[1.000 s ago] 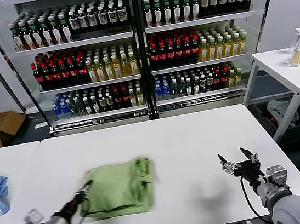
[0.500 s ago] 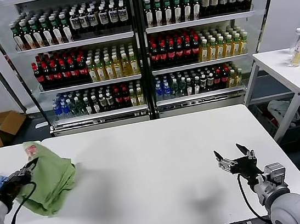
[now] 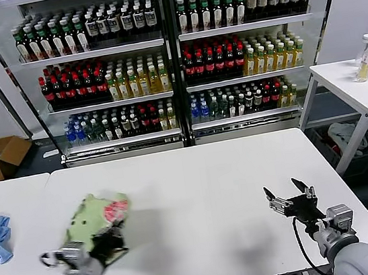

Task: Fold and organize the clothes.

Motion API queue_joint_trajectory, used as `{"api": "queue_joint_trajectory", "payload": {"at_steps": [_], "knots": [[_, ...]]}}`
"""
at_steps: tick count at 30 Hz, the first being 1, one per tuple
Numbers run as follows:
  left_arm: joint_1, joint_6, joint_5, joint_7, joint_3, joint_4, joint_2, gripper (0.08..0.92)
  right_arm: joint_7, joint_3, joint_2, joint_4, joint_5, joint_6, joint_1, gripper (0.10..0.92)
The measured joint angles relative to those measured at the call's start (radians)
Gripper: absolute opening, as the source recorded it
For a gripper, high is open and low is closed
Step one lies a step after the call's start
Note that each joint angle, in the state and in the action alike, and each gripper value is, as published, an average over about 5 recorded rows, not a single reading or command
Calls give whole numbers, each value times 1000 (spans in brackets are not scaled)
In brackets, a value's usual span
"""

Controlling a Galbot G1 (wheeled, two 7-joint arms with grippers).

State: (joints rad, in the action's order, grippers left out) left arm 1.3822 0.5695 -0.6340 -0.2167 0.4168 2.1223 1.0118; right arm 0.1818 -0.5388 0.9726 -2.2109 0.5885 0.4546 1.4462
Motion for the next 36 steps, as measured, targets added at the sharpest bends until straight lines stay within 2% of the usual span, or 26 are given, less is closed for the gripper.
{"api": "queue_joint_trajectory", "payload": {"at_steps": [13, 19, 26, 36], "knots": [[-227, -47, 24, -49, -313, -142, 173, 107, -1, -7, 17, -15, -27, 1, 18, 823], [-316, -90, 27, -33, -386, -219, 211, 137, -4, -3, 19, -16, -30, 2, 14, 822], [-350, -160, 15, 18, -414, -249, 224, 327, -8, 16, 22, -3, -30, -2, -1, 823], [-307, -222, -22, 55, -357, -205, 220, 622, 7, 110, 56, 51, -25, -23, -71, 823]]}}
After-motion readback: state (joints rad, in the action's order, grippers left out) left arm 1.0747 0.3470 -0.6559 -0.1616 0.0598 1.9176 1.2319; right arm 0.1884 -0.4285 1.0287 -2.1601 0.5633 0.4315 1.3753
